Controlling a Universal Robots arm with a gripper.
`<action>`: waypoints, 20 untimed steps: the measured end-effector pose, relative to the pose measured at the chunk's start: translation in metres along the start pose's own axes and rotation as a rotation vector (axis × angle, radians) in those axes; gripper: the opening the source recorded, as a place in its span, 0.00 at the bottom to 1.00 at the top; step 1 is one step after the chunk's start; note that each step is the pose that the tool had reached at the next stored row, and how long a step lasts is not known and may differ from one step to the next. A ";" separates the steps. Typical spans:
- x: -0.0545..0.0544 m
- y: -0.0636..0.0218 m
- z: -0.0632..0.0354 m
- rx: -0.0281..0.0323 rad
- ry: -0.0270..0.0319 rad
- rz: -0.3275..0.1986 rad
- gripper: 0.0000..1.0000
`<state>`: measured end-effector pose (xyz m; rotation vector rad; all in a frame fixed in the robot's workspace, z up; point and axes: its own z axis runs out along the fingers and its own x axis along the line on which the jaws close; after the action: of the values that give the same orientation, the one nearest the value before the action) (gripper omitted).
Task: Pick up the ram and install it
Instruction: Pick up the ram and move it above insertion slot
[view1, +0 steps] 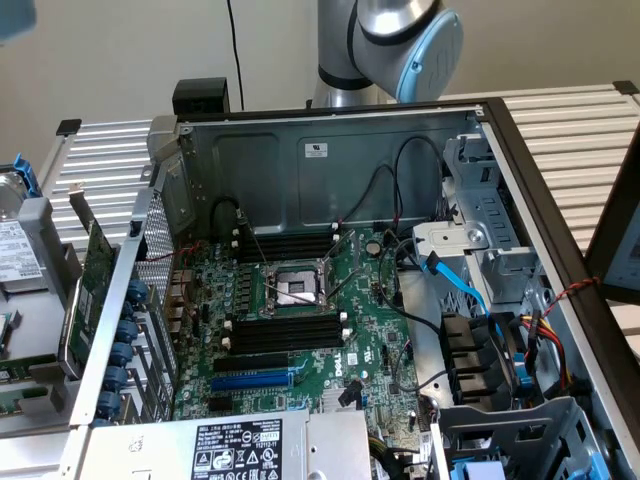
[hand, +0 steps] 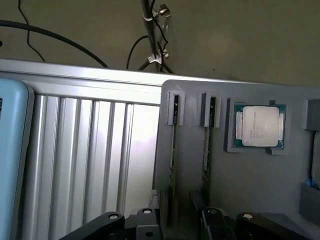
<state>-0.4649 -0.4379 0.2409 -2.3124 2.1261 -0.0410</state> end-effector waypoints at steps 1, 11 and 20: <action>0.000 0.0001 0.0018 0.0000 0.0000 0.000 0.36; 0.000 0.0006 0.0200 0.0001 0.0000 0.000 0.36; -0.001 0.0011 0.0358 -0.0032 -0.0013 0.000 0.36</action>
<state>-0.4653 -0.4379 0.2051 -2.3136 2.1271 -0.0362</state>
